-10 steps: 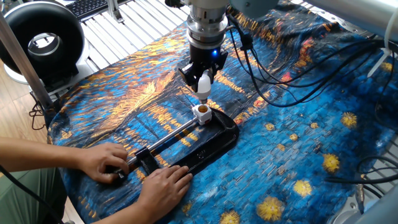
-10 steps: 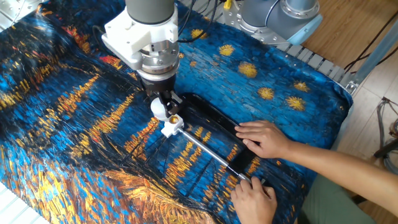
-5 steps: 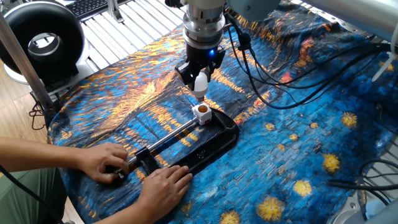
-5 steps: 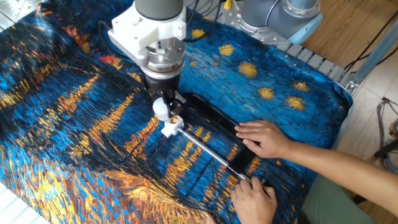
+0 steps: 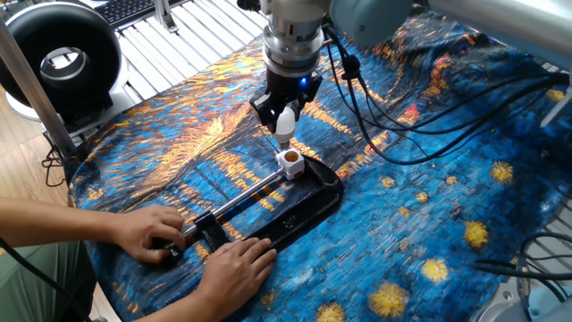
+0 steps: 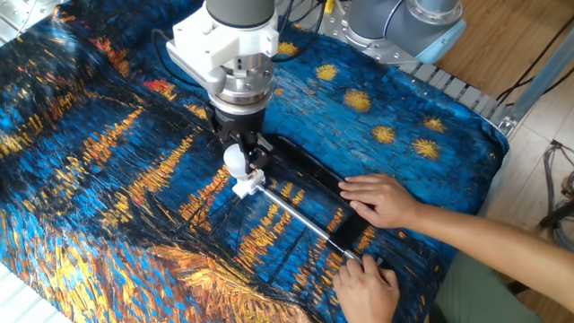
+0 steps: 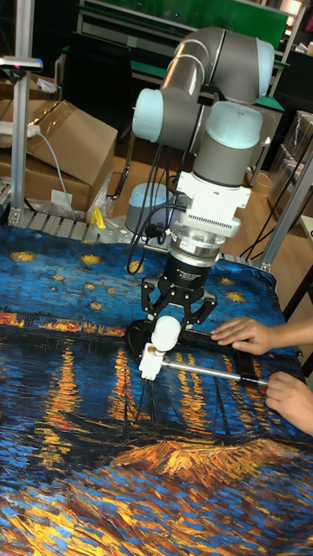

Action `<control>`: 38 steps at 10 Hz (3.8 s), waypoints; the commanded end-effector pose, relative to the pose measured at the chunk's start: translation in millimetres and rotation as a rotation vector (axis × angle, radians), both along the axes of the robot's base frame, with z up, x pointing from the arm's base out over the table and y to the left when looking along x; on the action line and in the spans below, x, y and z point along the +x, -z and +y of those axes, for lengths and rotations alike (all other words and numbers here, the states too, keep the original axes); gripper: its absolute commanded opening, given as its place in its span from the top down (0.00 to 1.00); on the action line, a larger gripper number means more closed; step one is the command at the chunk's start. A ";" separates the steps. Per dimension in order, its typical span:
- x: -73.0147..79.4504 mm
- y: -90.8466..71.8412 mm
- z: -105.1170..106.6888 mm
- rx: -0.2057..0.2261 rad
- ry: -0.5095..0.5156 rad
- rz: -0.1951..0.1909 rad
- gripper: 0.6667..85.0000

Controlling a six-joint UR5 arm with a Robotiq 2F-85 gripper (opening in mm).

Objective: Install the light bulb by rotating it

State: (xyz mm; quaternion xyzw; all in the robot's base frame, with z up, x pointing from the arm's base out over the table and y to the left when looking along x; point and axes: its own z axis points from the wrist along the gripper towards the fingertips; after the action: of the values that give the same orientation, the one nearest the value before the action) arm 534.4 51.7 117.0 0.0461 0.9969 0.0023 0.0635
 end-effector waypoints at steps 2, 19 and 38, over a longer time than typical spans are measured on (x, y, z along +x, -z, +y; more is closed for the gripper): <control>-5.6 5.0 -0.2 0.013 0.001 -0.011 1.00; -13.6 -1.4 -0.2 0.010 -0.045 -0.027 1.00; -28.4 13.9 -10.2 0.022 -0.070 -0.055 1.00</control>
State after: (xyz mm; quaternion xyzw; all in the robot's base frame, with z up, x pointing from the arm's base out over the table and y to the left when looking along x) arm 508.2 44.0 101.2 0.0106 0.9959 0.0093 0.0898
